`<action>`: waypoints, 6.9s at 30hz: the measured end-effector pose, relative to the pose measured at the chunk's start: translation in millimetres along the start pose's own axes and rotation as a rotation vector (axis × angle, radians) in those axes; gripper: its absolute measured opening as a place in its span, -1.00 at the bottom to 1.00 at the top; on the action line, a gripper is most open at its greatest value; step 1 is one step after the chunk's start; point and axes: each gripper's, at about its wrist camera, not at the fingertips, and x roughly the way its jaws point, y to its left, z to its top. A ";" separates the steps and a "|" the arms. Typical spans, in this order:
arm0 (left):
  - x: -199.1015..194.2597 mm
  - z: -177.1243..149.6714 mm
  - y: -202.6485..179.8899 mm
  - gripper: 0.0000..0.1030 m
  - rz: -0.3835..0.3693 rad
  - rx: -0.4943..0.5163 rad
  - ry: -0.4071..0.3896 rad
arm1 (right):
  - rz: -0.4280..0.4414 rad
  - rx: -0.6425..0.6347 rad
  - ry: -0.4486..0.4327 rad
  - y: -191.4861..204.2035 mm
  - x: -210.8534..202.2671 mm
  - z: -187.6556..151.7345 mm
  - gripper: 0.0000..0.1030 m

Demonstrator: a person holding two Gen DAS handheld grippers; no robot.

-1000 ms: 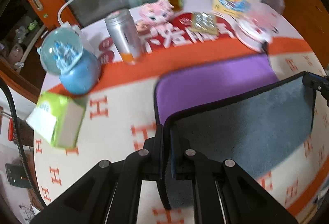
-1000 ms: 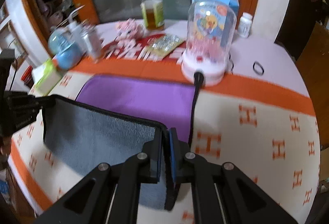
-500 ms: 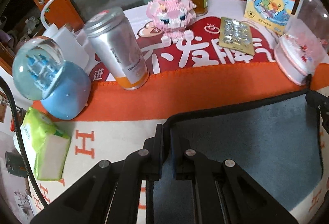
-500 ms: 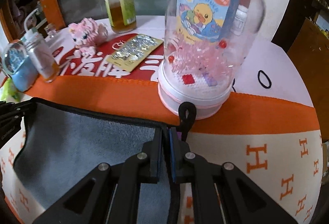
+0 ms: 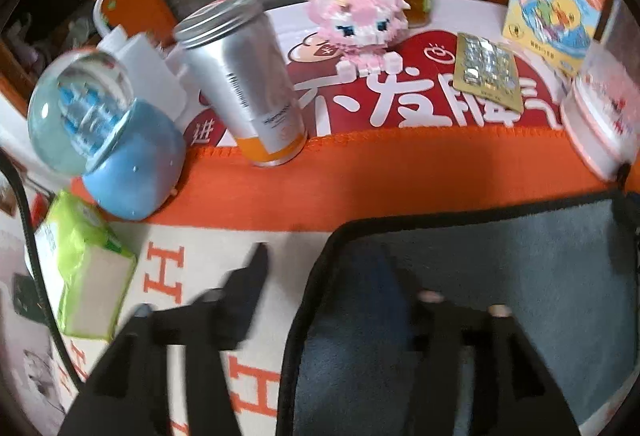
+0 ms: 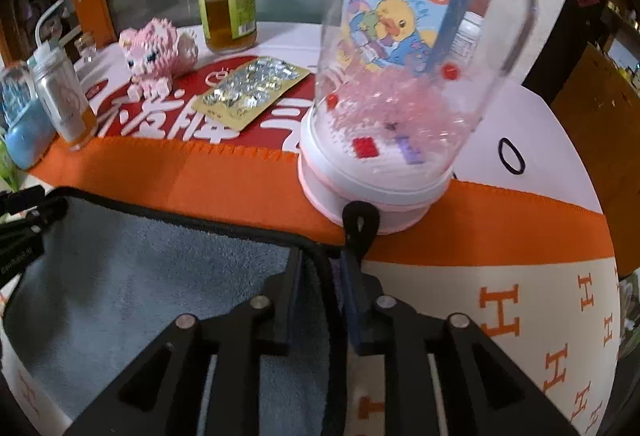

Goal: Fold towel

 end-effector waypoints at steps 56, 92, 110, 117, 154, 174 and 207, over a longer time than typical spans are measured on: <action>-359.2 -194.1 56.5 0.98 -0.269 -0.091 -0.276 | 0.069 0.183 -0.167 32.0 -347.5 -165.2 0.08; -404.9 -246.3 1.1 0.98 -0.160 -0.100 -0.256 | 0.097 0.110 -0.179 9.6 -390.6 -206.0 0.08; -405.1 -246.6 1.7 0.98 -0.151 -0.083 -0.255 | 0.088 0.112 -0.180 12.1 -393.0 -206.9 0.08; -405.1 -246.5 1.0 0.98 -0.151 -0.085 -0.254 | 0.089 0.112 -0.180 11.8 -392.6 -206.1 0.08; -393.7 -249.4 11.9 0.98 -0.150 -0.069 -0.234 | 0.085 0.114 -0.180 8.8 -391.0 -202.3 0.08; -394.3 -247.4 9.7 0.98 -0.148 -0.069 -0.233 | 0.079 0.117 -0.171 11.1 -386.4 -207.8 0.08; -394.1 -246.4 9.7 0.98 -0.146 -0.065 -0.230 | 0.081 0.117 -0.165 16.0 -383.7 -208.0 0.08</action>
